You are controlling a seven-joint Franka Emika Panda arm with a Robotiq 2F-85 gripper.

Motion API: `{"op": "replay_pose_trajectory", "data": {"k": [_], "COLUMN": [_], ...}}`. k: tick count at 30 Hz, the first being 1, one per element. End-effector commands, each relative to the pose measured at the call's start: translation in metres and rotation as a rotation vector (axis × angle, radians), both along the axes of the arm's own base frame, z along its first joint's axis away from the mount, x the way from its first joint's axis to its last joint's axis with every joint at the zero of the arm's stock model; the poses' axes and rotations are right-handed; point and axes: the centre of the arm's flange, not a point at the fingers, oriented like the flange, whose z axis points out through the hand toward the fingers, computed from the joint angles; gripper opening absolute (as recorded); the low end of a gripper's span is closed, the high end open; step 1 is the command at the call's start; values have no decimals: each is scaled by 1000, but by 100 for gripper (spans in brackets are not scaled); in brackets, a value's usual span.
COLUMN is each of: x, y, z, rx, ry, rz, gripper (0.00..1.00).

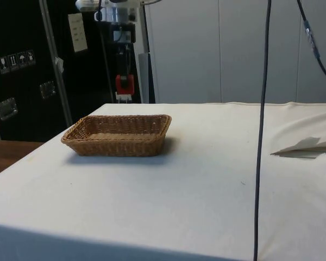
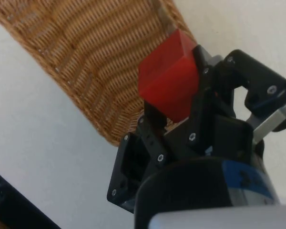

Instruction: Pick up the cube and place it into the basket.

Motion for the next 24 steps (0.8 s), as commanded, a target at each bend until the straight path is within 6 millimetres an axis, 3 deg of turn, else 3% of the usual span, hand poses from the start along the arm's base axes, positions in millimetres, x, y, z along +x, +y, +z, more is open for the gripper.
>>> {"op": "replay_pose_trajectory", "data": {"k": [1,14,17,24], "x": [2,11,10,18], "y": [5,43,45,62], "z": [-2,-19,-19,-51], "rx": [-5,19,28,23], "ry": [7,10,12,2], "rz": [-3,-17,-16,-34], "gripper": [1,1,1,1]}}
